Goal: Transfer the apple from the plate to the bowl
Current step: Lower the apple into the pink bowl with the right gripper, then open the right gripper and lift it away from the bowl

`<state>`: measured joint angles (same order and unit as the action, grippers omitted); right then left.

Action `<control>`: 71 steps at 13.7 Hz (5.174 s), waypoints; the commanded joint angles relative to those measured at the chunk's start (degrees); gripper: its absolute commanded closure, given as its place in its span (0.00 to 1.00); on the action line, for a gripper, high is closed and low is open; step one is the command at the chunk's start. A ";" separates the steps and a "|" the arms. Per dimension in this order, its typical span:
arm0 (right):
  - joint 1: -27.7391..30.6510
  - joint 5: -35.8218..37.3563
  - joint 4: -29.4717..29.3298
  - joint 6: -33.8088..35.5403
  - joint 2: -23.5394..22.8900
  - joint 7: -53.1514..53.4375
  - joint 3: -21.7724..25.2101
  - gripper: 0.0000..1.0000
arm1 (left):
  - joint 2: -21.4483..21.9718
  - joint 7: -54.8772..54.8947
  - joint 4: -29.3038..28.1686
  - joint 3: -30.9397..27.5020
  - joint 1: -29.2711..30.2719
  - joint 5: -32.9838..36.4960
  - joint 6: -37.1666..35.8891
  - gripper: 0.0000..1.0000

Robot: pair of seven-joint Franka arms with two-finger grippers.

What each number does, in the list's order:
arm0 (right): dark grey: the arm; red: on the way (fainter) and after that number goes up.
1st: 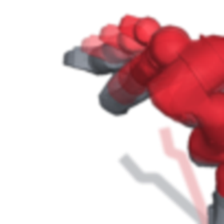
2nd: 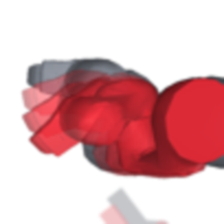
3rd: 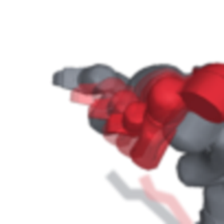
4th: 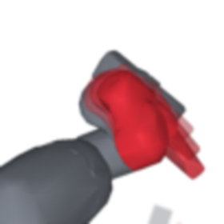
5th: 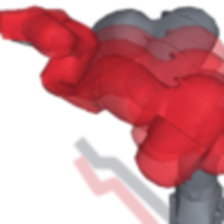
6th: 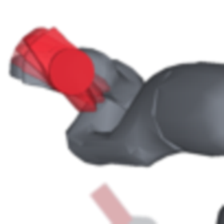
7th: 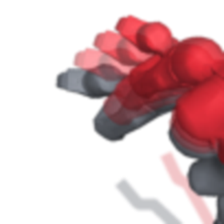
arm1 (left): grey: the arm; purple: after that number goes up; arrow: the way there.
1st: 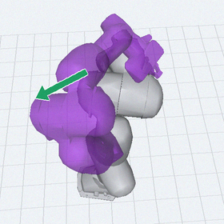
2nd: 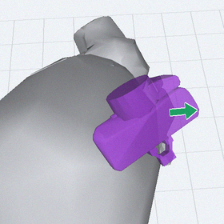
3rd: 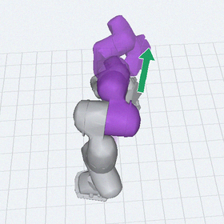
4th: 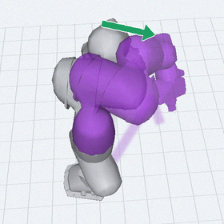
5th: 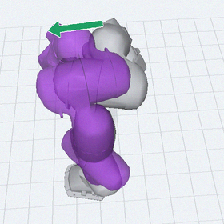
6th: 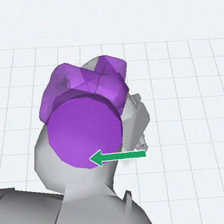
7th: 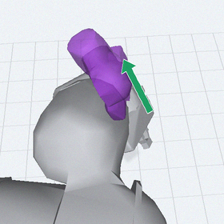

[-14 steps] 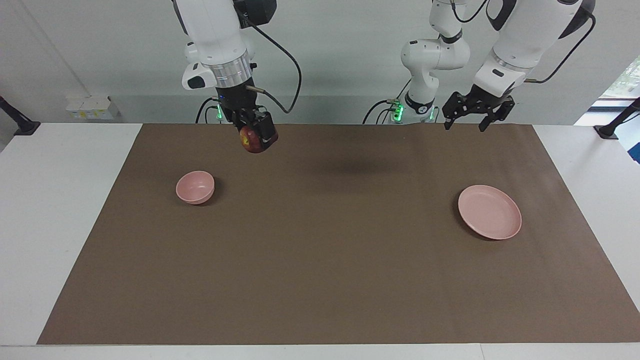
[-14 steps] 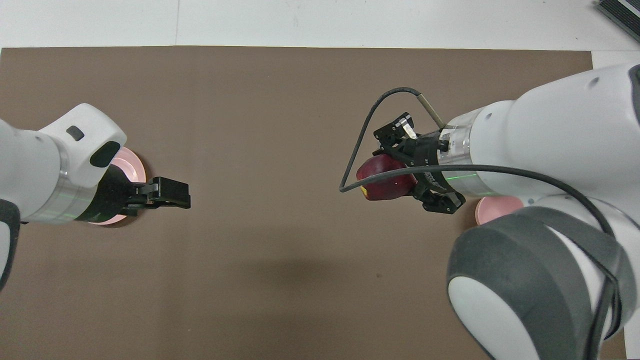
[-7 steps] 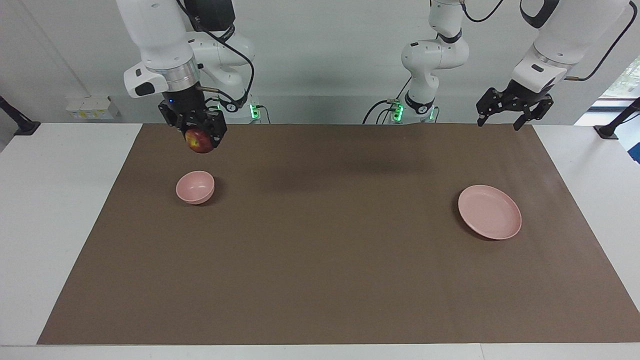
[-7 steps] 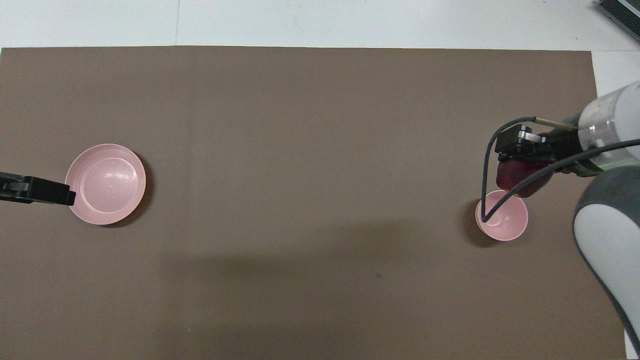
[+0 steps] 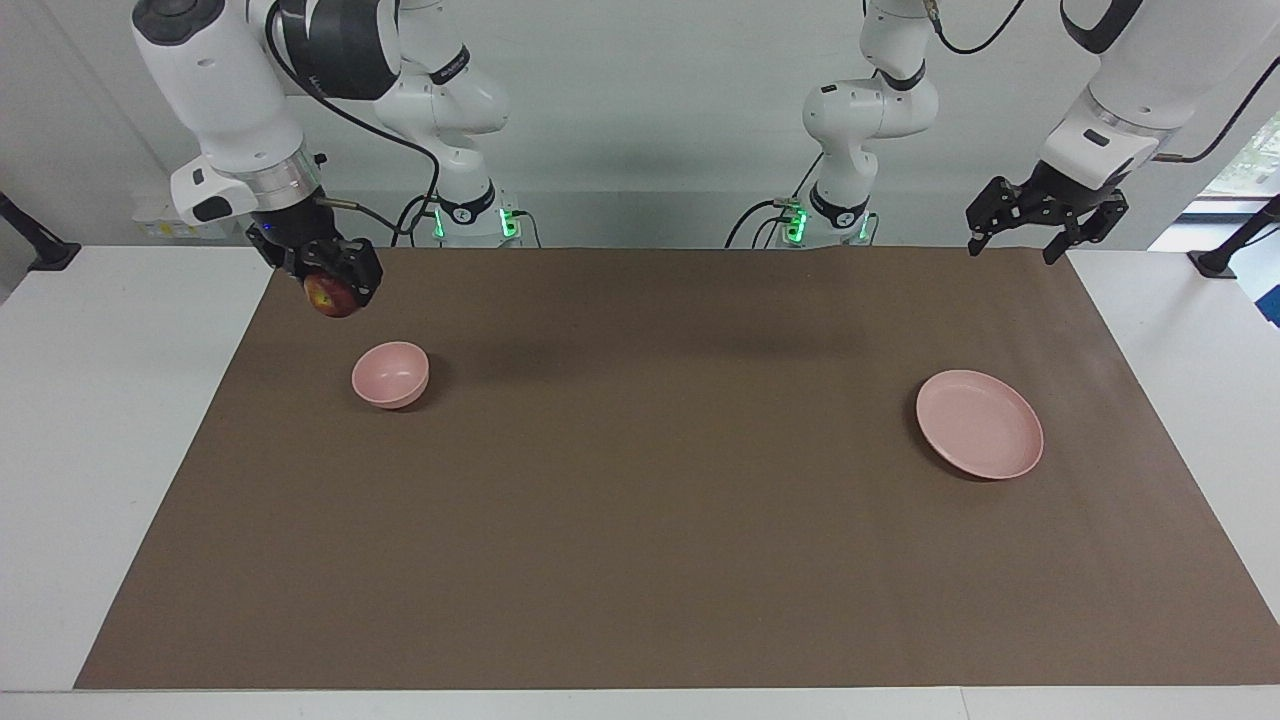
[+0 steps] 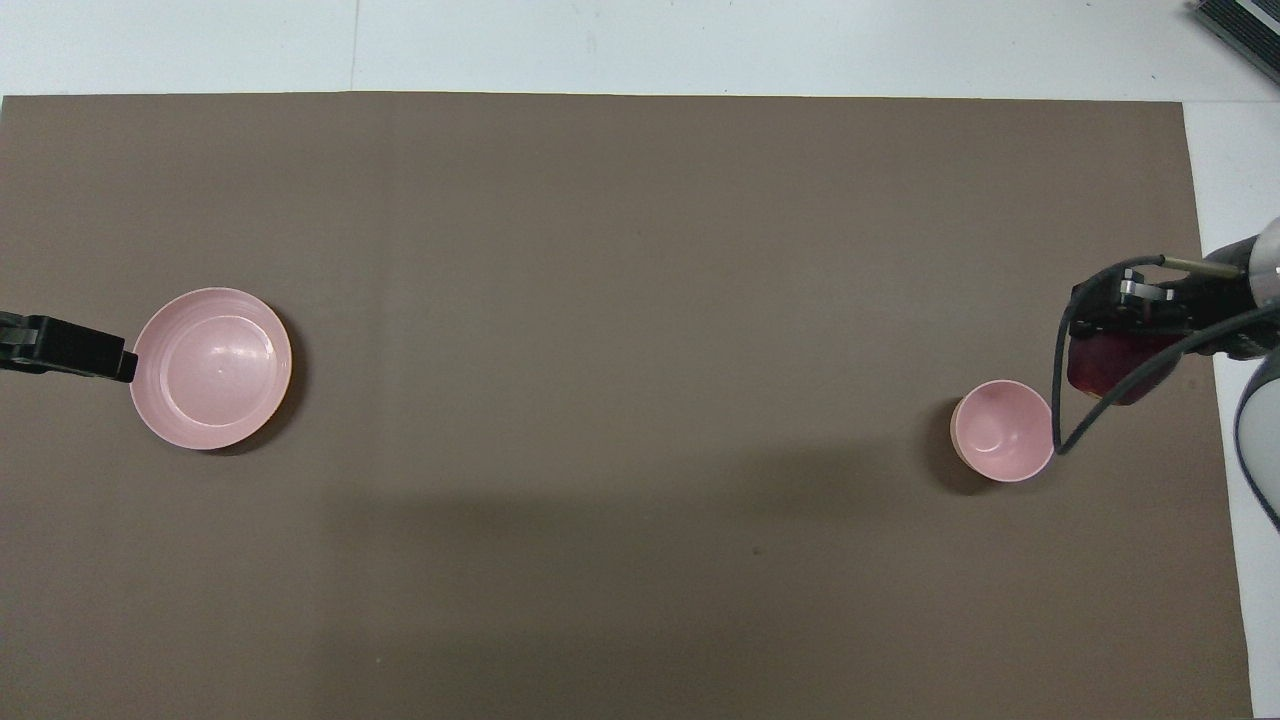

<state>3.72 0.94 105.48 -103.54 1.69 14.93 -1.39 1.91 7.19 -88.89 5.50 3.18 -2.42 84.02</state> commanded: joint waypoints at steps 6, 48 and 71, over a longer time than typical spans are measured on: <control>1.03 0.56 18.44 -21.34 -1.33 1.24 -0.72 1.00 | -0.51 0.11 1.53 0.30 0.24 1.19 -1.66 0.00; 1.20 -1.64 -16.27 15.82 -3.80 -11.85 -1.60 0.00 | -0.51 0.11 1.53 0.30 0.24 1.19 -1.66 0.00; 1.20 -0.50 -19.96 17.93 -4.68 -11.77 -1.60 0.00 | -0.51 0.11 1.53 0.30 0.24 1.19 -1.66 0.00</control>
<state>4.63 0.40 85.59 -85.66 -3.28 4.21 -2.80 1.91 7.19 -88.84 5.50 3.18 -2.42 83.61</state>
